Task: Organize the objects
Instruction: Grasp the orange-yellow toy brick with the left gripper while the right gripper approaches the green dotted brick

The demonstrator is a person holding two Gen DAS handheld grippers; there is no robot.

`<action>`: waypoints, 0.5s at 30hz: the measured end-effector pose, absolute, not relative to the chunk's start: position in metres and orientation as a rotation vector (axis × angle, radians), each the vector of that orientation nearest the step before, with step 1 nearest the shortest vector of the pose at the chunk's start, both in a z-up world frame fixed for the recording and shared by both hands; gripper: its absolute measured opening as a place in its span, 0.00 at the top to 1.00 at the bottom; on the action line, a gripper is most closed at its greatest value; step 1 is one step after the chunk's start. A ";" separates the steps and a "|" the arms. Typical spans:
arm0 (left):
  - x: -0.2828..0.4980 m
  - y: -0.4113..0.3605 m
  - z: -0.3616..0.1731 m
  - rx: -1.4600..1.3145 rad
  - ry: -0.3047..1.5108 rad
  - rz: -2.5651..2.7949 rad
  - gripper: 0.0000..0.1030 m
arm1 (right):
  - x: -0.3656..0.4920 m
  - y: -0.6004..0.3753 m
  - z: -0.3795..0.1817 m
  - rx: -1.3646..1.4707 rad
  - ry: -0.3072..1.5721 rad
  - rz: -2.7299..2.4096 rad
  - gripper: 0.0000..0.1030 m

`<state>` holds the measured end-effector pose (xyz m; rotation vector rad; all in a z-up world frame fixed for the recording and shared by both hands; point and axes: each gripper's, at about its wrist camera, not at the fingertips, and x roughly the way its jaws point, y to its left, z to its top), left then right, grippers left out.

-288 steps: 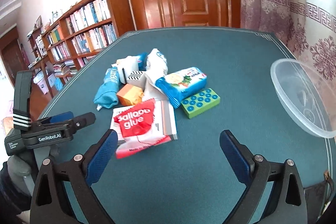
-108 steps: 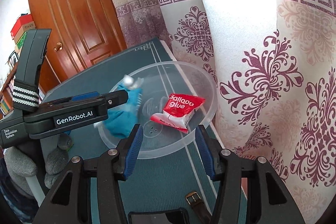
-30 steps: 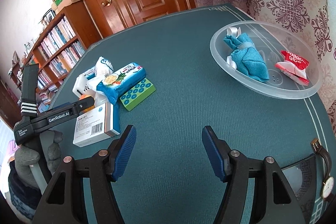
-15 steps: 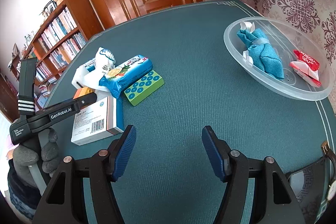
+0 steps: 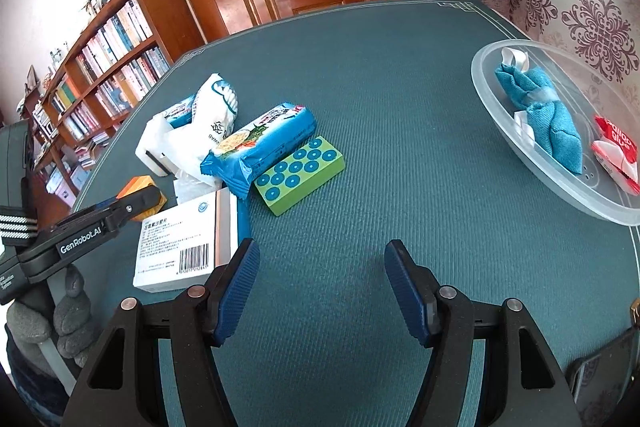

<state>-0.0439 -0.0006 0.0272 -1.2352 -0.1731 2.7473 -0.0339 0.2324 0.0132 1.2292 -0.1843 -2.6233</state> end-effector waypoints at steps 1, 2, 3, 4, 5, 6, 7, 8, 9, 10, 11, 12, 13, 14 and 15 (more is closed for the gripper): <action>-0.044 -0.002 0.027 -1.236 -0.176 2.748 0.56 | -0.038 0.230 0.013 1.228 -0.173 -2.628 0.35; -0.044 -0.003 0.026 -1.237 -0.179 2.746 0.56 | -0.041 0.229 0.014 1.226 -0.162 -2.631 0.35; -0.044 -0.004 0.026 -1.238 -0.183 2.744 0.56 | -0.045 0.227 0.014 1.225 -0.152 -2.632 0.35; -0.044 -0.004 0.025 -1.238 -0.187 2.742 0.56 | -0.049 0.225 0.014 1.226 -0.141 -2.632 0.35; -0.044 -0.004 0.024 -1.239 -0.189 2.740 0.56 | -0.053 0.223 0.014 1.228 -0.128 -2.631 0.35; -0.044 -0.005 0.024 -1.239 -0.192 2.738 0.56 | -0.056 0.220 0.013 1.228 -0.111 -2.628 0.35; -0.044 -0.005 0.023 -1.241 -0.195 2.734 0.56 | -0.060 0.218 0.012 1.230 -0.086 -2.626 0.35; -0.045 -0.005 0.022 -1.241 -0.196 2.731 0.56 | -0.063 0.215 0.011 1.234 -0.056 -2.624 0.35; -0.045 -0.006 0.022 -1.241 -0.197 2.729 0.56 | -0.067 0.212 0.010 1.237 -0.022 -2.620 0.35; -0.044 -0.006 0.022 -1.238 -0.198 2.728 0.56 | -0.070 0.209 0.008 1.237 0.012 -2.610 0.35; -0.044 -0.006 0.022 -1.236 -0.199 2.727 0.56 | -0.072 0.206 0.008 1.229 0.052 -2.610 0.33; -0.044 -0.006 0.022 -1.235 -0.200 2.726 0.56 | -0.074 0.202 0.007 1.222 0.094 -2.612 0.30; -0.044 -0.007 0.021 -1.233 -0.202 2.725 0.56 | -0.075 0.200 0.007 1.217 0.133 -2.611 0.30; -0.044 -0.007 0.021 -1.232 -0.203 2.725 0.56 | -0.077 0.197 0.005 1.214 0.167 -2.608 0.30; -0.044 -0.007 0.021 -1.230 -0.202 2.725 0.56 | -0.078 0.195 0.004 1.209 0.194 -2.610 0.29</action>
